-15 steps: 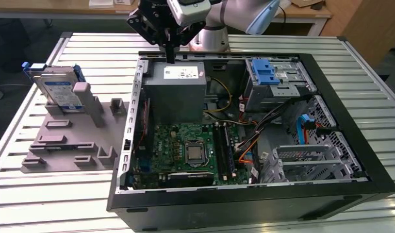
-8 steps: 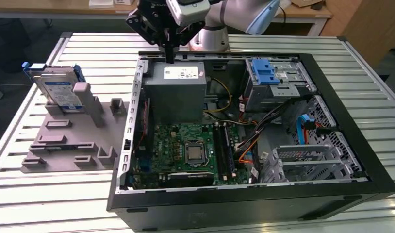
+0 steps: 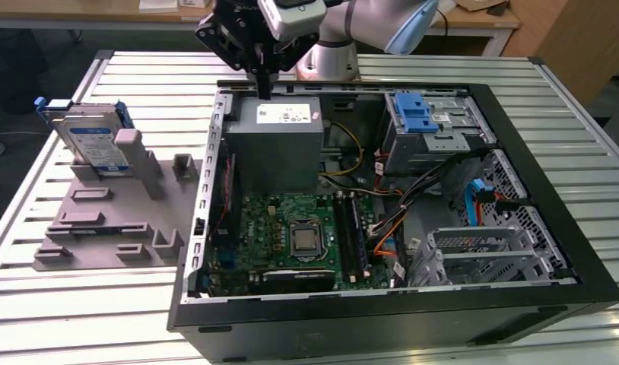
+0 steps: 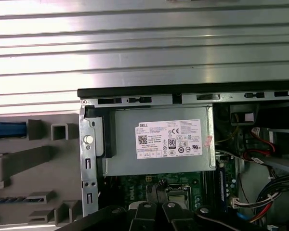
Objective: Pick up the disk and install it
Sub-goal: 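Reach for the disk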
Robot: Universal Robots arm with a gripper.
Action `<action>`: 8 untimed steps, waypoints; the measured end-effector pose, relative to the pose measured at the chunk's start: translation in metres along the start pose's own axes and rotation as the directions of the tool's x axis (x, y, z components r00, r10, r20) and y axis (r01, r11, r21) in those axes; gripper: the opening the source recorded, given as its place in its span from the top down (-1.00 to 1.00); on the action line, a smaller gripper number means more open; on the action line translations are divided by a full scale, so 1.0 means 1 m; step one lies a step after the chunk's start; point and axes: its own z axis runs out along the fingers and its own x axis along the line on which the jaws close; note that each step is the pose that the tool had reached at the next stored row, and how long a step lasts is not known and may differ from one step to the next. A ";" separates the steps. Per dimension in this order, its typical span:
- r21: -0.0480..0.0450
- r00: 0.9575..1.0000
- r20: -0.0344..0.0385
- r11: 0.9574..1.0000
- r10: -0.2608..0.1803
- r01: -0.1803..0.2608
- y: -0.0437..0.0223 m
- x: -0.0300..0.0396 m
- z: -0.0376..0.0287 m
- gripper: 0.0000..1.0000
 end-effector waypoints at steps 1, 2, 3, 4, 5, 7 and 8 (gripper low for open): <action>0.000 1.000 0.000 1.000 0.000 0.000 0.0000 0.0003 0.0000 0.79; 0.000 1.000 0.000 1.000 0.000 0.000 0.0000 0.0006 0.0000 0.79; 0.000 1.000 0.000 1.000 0.000 0.000 -0.0001 0.0009 0.0000 0.79; 0.000 1.000 0.000 1.000 0.000 0.000 -0.0001 0.0011 0.0000 0.79; 0.000 1.000 0.000 1.000 0.000 0.000 -0.0001 0.0013 0.0000 0.79; 0.000 1.000 0.000 1.000 0.000 0.000 -0.0001 0.0019 0.0000 0.79; 0.000 1.000 0.000 1.000 0.000 0.000 -0.0001 0.0020 0.0000 0.79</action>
